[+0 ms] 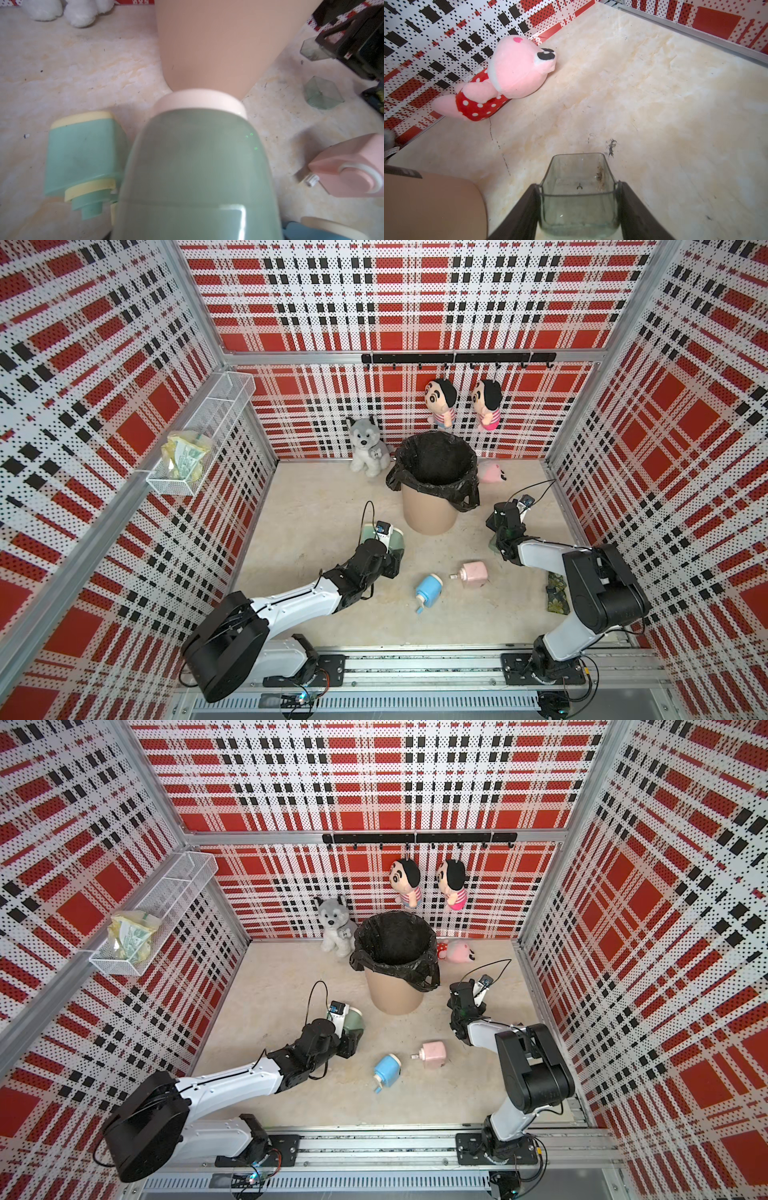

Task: Take out the pencil sharpener tray and clean the shavings
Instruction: Place the pencil sharpener at the center of the board.

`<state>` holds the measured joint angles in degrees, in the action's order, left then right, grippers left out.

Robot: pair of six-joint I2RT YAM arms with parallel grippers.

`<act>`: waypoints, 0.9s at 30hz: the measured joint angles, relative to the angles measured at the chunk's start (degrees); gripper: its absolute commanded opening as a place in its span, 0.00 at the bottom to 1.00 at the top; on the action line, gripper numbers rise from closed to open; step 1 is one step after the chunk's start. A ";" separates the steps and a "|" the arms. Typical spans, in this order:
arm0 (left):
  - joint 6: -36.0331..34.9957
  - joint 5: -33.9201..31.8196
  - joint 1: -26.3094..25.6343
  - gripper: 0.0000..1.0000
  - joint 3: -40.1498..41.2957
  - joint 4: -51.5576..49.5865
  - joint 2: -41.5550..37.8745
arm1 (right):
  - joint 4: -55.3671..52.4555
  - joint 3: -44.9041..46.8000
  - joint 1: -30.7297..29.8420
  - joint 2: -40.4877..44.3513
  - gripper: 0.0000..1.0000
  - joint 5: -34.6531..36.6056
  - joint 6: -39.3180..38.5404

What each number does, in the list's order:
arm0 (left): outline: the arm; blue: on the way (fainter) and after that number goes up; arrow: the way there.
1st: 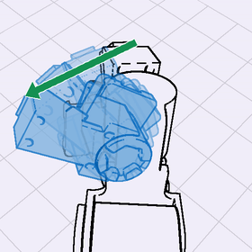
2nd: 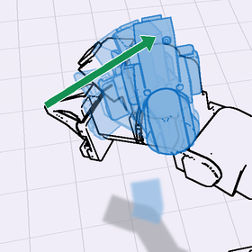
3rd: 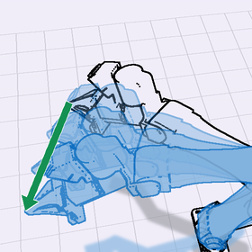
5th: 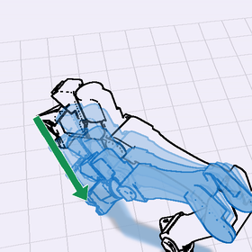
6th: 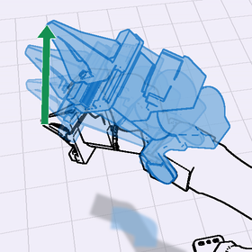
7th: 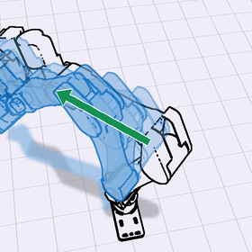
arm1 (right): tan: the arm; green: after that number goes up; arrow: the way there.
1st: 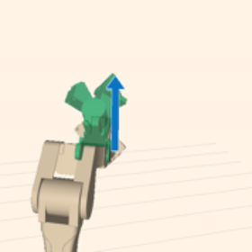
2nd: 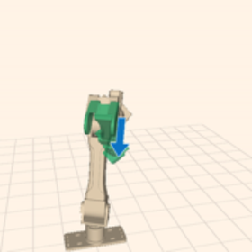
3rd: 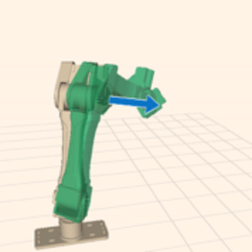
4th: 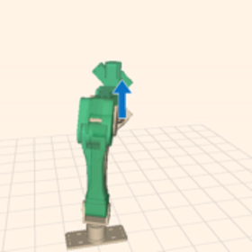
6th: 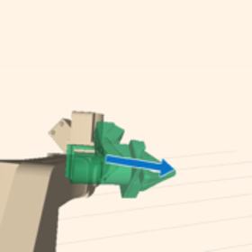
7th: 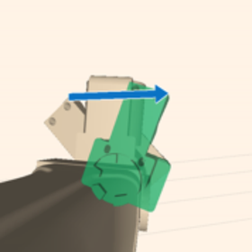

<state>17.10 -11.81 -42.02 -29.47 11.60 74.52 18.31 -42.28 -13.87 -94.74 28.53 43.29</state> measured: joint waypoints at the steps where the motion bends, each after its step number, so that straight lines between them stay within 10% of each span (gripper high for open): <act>1: -0.11 0.04 0.42 0.54 0.52 0.63 0.48 | 0.39 -0.76 0.00 -0.70 0.57 0.15 -0.35; 27: 1.38 0.09 3.21 0.52 1.20 12.44 17.03 | -5.07 -13.49 -0.90 -12.22 0.63 0.63 -2.93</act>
<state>18.48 -11.73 -38.81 -28.27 24.03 91.55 13.23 -55.77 -14.76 -106.96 29.17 40.36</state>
